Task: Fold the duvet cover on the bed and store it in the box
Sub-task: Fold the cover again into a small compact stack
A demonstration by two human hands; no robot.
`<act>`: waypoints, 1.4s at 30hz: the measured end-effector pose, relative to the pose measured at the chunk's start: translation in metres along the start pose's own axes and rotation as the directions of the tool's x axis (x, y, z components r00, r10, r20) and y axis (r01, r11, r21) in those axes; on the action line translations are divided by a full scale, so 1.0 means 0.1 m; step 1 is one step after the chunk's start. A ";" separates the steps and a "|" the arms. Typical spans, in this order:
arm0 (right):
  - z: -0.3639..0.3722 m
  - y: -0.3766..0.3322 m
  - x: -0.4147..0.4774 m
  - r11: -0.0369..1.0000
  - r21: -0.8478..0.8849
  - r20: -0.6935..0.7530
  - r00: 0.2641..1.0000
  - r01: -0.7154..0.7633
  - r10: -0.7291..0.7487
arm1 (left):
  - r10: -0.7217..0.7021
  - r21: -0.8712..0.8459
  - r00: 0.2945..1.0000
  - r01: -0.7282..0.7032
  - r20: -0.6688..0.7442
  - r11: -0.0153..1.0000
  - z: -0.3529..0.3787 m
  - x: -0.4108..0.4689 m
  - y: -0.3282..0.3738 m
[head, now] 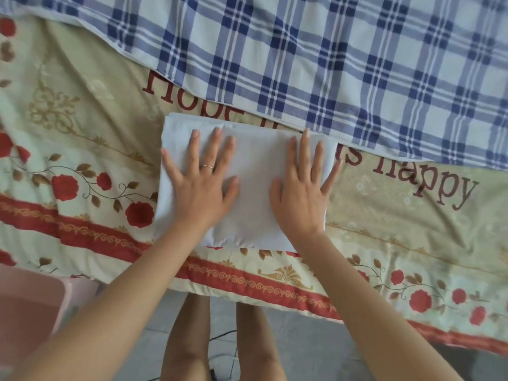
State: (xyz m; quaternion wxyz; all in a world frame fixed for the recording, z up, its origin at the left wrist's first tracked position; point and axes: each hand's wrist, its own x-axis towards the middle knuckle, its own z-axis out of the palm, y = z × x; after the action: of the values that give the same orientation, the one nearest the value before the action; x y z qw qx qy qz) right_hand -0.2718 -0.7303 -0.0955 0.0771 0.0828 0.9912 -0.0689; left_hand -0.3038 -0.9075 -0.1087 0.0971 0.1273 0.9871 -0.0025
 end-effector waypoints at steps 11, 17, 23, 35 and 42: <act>0.23 0.19 0.08 0.992 0.121 0.151 0.989 -0.022 0.003 | 0.032 0.015 0.994 -0.034 0.101 0.999 0.12 0.35 -0.02; -0.09 0.01 0.05 0.996 0.051 0.245 0.968 -0.068 0.054 | -0.118 -0.111 0.983 0.134 0.140 0.985 -0.20 0.26 0.24; 0.03 0.08 -0.54 0.994 0.100 0.161 0.987 -0.039 0.023 | -0.051 0.008 0.989 0.050 0.136 0.999 -0.06 -0.61 0.03; 0.06 0.35 -0.07 0.801 0.441 0.259 0.912 -0.404 0.317 | -0.398 -0.387 0.914 0.398 0.085 0.832 0.11 -0.58 -0.12; -0.20 0.52 0.15 0.339 0.652 0.578 0.734 -0.678 0.356 | -0.461 -0.686 0.741 0.653 0.488 0.321 -0.07 -0.32 -0.41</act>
State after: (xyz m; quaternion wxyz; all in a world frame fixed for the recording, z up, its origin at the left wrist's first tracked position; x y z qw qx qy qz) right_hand -0.2803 -0.6745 -0.0844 0.2122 0.4113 0.7211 -0.5156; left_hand -0.2850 -0.9555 -0.0964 0.2377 -0.2843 0.8311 0.4147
